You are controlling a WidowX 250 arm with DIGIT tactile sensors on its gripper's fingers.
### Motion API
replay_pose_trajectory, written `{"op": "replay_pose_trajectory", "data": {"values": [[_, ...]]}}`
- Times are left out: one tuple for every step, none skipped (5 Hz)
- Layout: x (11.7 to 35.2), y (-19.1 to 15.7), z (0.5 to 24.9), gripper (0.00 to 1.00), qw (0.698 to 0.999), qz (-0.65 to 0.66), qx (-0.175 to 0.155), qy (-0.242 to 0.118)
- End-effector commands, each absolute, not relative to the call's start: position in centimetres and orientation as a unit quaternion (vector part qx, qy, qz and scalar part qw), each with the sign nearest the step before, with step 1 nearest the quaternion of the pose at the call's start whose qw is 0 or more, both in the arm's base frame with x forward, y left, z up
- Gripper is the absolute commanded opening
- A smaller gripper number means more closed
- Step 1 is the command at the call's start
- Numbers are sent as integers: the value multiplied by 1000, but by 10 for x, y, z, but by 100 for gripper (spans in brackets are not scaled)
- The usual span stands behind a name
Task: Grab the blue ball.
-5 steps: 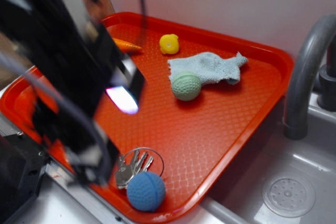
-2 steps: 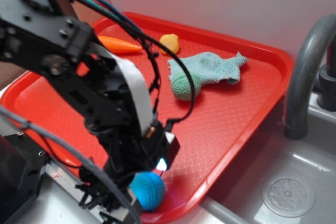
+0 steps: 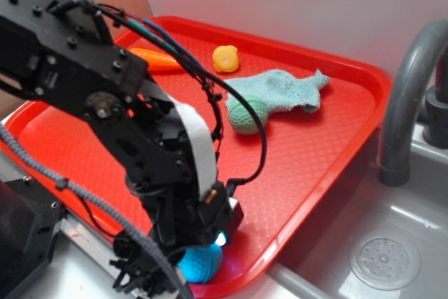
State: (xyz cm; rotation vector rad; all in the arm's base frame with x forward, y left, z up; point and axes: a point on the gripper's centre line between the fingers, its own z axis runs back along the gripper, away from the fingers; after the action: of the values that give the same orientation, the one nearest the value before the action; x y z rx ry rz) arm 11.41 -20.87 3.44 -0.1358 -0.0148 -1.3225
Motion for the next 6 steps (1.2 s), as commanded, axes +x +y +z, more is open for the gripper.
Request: {"op": "replay_pose_trajectory", "data": {"values": [[99,-198,44,0,793,-605,-74,-9],[101,-195,46,0,797,-600,-71,-13],[103,-189,48,0,805,-588,-74,-12],[107,-182,52,0,816,-574,-62,-16],[127,-158,84,0,880,-471,-11,-55],[151,-113,131,0,926,-356,-27,-122]]}}
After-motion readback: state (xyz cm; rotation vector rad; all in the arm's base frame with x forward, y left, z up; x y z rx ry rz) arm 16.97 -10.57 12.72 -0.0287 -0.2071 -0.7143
